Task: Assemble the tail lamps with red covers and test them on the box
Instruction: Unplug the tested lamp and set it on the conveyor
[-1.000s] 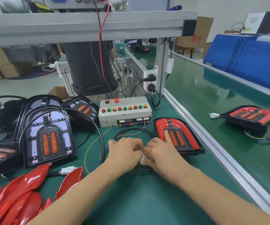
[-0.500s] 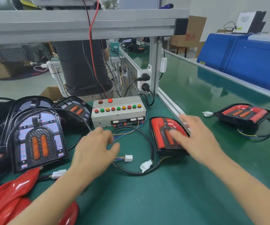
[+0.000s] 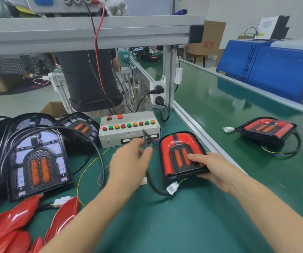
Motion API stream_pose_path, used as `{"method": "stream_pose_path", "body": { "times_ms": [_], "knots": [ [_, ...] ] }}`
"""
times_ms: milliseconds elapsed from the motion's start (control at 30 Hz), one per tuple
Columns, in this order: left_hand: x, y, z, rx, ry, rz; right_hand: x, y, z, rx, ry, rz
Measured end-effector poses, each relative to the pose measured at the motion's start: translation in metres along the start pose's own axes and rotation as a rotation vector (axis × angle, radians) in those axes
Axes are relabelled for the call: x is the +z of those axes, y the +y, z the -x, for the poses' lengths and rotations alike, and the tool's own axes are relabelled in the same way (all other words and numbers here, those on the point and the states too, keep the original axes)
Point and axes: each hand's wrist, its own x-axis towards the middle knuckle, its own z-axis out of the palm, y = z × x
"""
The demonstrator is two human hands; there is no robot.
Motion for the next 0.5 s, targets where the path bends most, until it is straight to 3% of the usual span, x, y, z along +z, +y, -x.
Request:
{"method": "stream_pose_path", "body": {
  "times_ms": [100,200,367,433,500],
  "knots": [
    [0.029,0.023,0.01,0.191,-0.066,-0.134,0.004,-0.003,0.005,-0.01,-0.057,-0.041],
    [0.058,0.035,0.021,0.391,-0.155,-0.486,0.005,-0.006,0.011,-0.01,-0.103,-0.004],
    [0.067,0.05,0.03,0.551,-0.285,-0.759,0.005,0.0,0.009,-0.015,0.029,-0.066],
    [0.059,0.056,0.034,0.594,-0.291,-0.739,0.002,0.005,0.008,-0.014,0.07,-0.119],
    [0.048,0.058,0.039,0.668,-0.242,-0.534,-0.004,0.005,0.01,-0.045,0.083,-0.185]
  ]
}}
